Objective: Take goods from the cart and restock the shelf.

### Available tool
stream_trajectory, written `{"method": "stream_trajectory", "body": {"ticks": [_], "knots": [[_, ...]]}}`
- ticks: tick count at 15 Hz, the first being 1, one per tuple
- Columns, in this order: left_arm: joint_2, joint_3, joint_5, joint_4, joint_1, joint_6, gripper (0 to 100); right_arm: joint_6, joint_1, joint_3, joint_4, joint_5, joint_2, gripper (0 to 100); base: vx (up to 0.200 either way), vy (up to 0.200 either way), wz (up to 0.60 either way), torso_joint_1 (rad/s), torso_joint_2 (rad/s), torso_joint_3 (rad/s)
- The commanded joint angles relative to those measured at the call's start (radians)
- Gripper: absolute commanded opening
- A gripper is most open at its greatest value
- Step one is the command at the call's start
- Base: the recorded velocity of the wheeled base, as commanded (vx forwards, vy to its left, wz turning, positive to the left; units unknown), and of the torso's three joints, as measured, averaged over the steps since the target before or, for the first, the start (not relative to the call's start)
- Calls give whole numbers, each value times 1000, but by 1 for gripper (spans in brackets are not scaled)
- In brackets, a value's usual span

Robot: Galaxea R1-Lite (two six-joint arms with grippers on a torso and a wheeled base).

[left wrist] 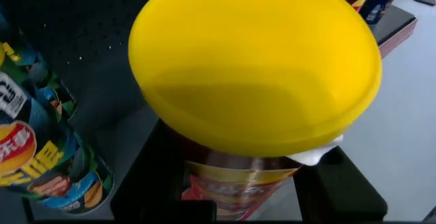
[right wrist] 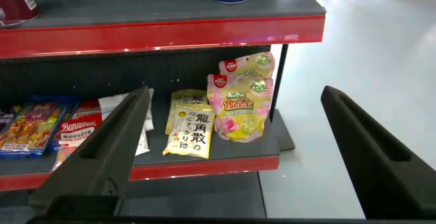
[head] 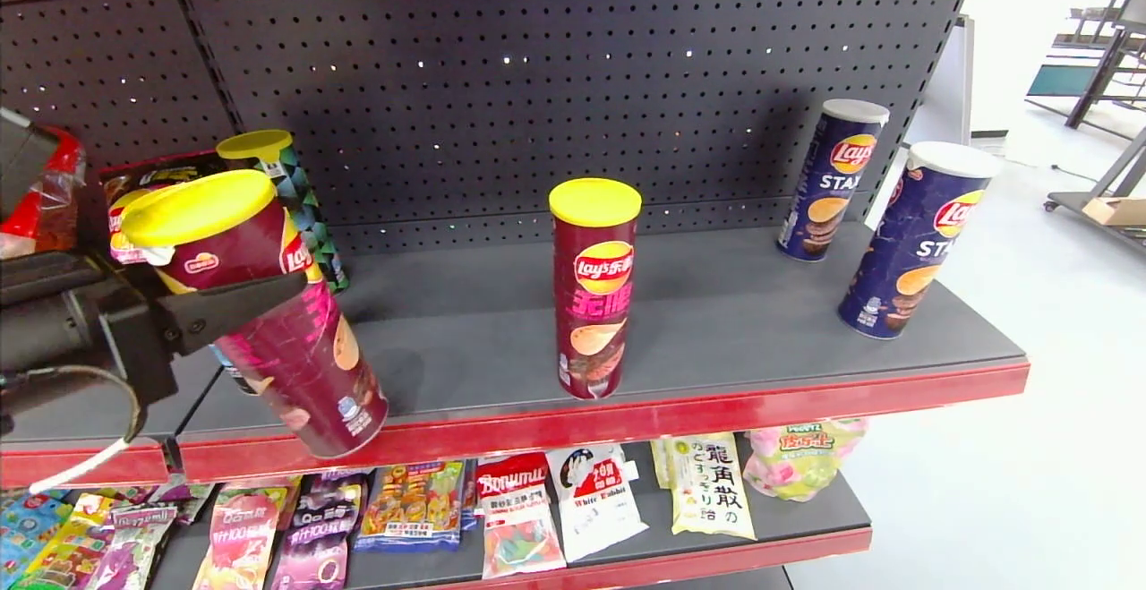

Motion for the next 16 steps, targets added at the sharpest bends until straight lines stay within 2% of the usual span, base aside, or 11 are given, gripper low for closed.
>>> {"method": "stream_trajectory", "body": {"ticks": [1,3,4,6,8,10,14,16], "knots": [[140,-111,2,-2,-11,0,0,-1,0,0,-1,0,-1,100,0,0,0,0,0,0],[227,-197,2,-2,-12,0,0,-1,0,0,-1,0,-1,100,0,0,0,0,0,0],[242,-206,2,-2,-12,2,0,-1,0,0,-1,0,-1,100,0,0,0,0,0,0],[350,-269,1,-47,-43,0,0,-1,0,0,-1,0,-1,100,0,0,0,0,0,0],[454,-329,-1,-136,-97,0,0,-1,0,0,-1,0,-1,100,0,0,0,0,0,0],[532,-373,-7,-169,-131,0,0,-1,0,0,-1,0,-1,100,0,0,0,0,0,0],[652,-478,-7,-209,-154,-1,0,-1,0,0,-1,0,-1,100,0,0,0,0,0,0],[727,-559,-7,-232,-166,2,0,-1,0,0,-1,0,-1,100,0,0,0,0,0,0]]}}
